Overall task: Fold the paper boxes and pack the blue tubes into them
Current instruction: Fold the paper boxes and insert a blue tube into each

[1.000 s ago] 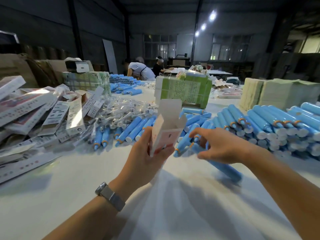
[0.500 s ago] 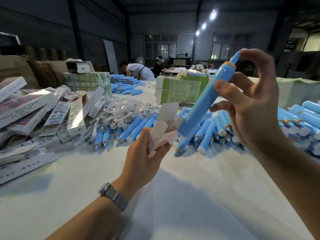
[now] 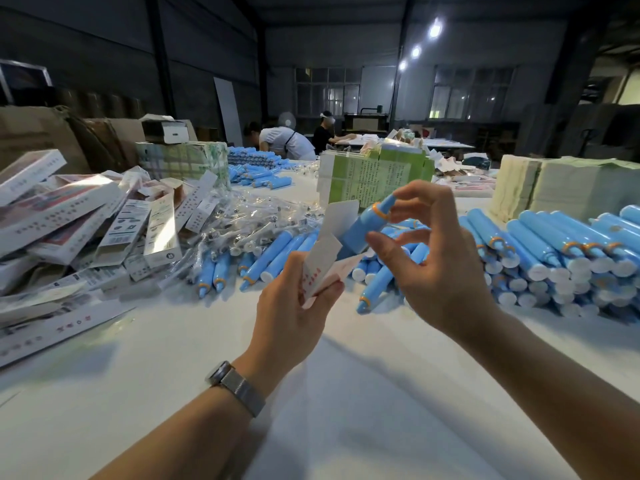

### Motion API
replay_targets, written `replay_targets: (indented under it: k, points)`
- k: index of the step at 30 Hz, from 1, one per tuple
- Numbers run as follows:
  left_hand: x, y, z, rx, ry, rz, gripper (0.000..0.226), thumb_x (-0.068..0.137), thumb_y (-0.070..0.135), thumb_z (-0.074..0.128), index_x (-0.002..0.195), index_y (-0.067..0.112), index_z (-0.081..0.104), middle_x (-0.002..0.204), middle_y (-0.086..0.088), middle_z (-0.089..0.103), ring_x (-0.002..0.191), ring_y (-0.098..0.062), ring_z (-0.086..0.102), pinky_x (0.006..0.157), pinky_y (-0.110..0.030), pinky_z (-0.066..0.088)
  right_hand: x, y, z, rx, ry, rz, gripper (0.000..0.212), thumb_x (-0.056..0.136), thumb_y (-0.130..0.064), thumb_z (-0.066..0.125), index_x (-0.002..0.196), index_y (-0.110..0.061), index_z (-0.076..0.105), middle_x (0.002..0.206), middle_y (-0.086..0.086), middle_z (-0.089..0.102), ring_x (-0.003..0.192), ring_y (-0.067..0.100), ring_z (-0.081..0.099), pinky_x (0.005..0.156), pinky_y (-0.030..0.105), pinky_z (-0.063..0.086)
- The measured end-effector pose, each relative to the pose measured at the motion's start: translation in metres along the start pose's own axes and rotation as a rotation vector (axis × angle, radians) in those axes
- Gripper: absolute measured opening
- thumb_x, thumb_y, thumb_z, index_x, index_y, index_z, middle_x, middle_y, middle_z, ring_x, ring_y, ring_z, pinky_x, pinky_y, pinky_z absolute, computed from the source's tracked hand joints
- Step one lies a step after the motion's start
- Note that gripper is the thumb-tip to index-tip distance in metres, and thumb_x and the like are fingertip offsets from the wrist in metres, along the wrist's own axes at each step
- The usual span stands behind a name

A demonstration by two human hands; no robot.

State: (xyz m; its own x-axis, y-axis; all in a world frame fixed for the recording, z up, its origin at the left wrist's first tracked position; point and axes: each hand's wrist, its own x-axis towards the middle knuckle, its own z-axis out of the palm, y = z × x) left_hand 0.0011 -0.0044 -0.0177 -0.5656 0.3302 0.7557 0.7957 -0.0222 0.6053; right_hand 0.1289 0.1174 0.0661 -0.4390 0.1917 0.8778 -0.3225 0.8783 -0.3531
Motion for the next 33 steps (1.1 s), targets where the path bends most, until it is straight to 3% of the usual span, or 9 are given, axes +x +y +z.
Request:
replay_targets:
  k: [7,11,13,15,18,21,26,30,33]
  points:
    - [0.005,-0.005,-0.004,0.0,0.077,-0.016,0.039,0.078,0.042,0.07,0.09,0.049,0.034,0.074,0.015,0.058,0.062,-0.012,0.054,0.053,-0.032,0.045,-0.019,0.009,0.031,0.018,-0.302,0.003,0.025,0.096,-0.028,0.059,0.119,-0.021,0.064,0.128,-0.003,0.052,0.123,0.017,0.049,0.094,0.041,0.049]
    - [0.016,-0.012,-0.01,0.0,0.256,-0.057,0.039,0.082,0.036,0.071,0.091,0.045,0.035,0.088,0.006,0.053,0.077,-0.018,0.05,0.062,-0.032,0.044,0.001,0.013,0.056,0.292,-0.08,0.164,0.022,0.088,-0.032,0.057,0.109,-0.038,0.059,0.106,-0.013,0.06,0.098,0.005,0.059,0.074,0.023,0.052]
    - [0.022,-0.018,-0.014,-0.018,0.364,-0.114,0.038,0.087,0.03,0.072,0.096,0.038,0.036,0.097,-0.001,0.049,0.086,-0.02,0.049,0.069,-0.034,0.044,0.019,0.026,0.083,0.32,-0.096,0.312,0.021,0.086,-0.025,0.059,0.105,-0.032,0.061,0.088,-0.013,0.061,0.079,0.0,0.058,0.068,0.022,0.05]
    - [0.027,-0.026,-0.02,-0.043,0.436,-0.216,0.034,0.09,0.024,0.072,0.101,0.027,0.04,0.104,-0.006,0.048,0.094,-0.026,0.05,0.077,-0.04,0.045,0.036,0.043,0.118,0.097,-0.312,0.351,0.028,0.086,-0.016,0.061,0.113,-0.025,0.062,0.09,-0.006,0.061,0.079,0.006,0.059,0.075,0.028,0.051]
    - [0.03,-0.036,-0.024,-0.052,0.5,-0.289,0.029,0.094,0.018,0.066,0.112,0.021,0.043,0.114,-0.004,0.048,0.103,-0.022,0.048,0.087,-0.045,0.045,0.054,0.059,0.17,-0.331,-0.68,0.255,0.048,0.089,-0.02,0.06,0.135,-0.028,0.05,0.126,0.004,0.058,0.114,0.024,0.056,0.094,0.039,0.048]
    - [0.03,-0.041,-0.025,-0.025,0.539,-0.28,0.032,0.095,0.017,0.065,0.119,0.009,0.046,0.114,0.001,0.043,0.099,-0.008,0.04,0.084,-0.037,0.04,0.062,0.061,0.209,-0.528,-0.79,0.145,0.043,0.093,-0.03,0.055,0.136,-0.028,0.049,0.136,0.006,0.051,0.126,0.031,0.049,0.093,0.042,0.045]
    - [0.03,-0.041,-0.024,0.001,0.54,-0.245,0.038,0.095,0.019,0.066,0.115,0.032,0.036,0.113,0.006,0.041,0.096,-0.003,0.038,0.085,-0.039,0.043,0.063,0.057,0.225,-0.481,-0.711,0.157,0.027,0.096,-0.022,0.048,0.114,-0.008,0.065,0.118,0.015,0.063,0.114,0.036,0.057,0.087,0.041,0.047]
    - [0.029,-0.034,-0.022,-0.077,0.488,-0.186,0.037,0.094,0.032,0.066,0.11,0.041,0.033,0.115,0.006,0.039,0.103,-0.009,0.042,0.09,-0.046,0.049,0.07,0.052,0.204,-0.262,-0.375,0.198,0.024,0.094,-0.019,0.051,0.103,-0.002,0.067,0.102,0.017,0.062,0.091,0.034,0.06,0.069,0.032,0.035]
    - [0.026,-0.027,-0.02,-0.125,0.424,-0.141,0.032,0.087,0.049,0.06,0.102,0.049,0.031,0.116,-0.005,0.043,0.107,-0.021,0.048,0.091,-0.049,0.049,0.077,0.043,0.168,-0.037,-0.151,0.266,0.03,0.094,-0.022,0.054,0.112,-0.005,0.071,0.097,0.007,0.063,0.072,0.015,0.054,0.07,0.034,0.045]
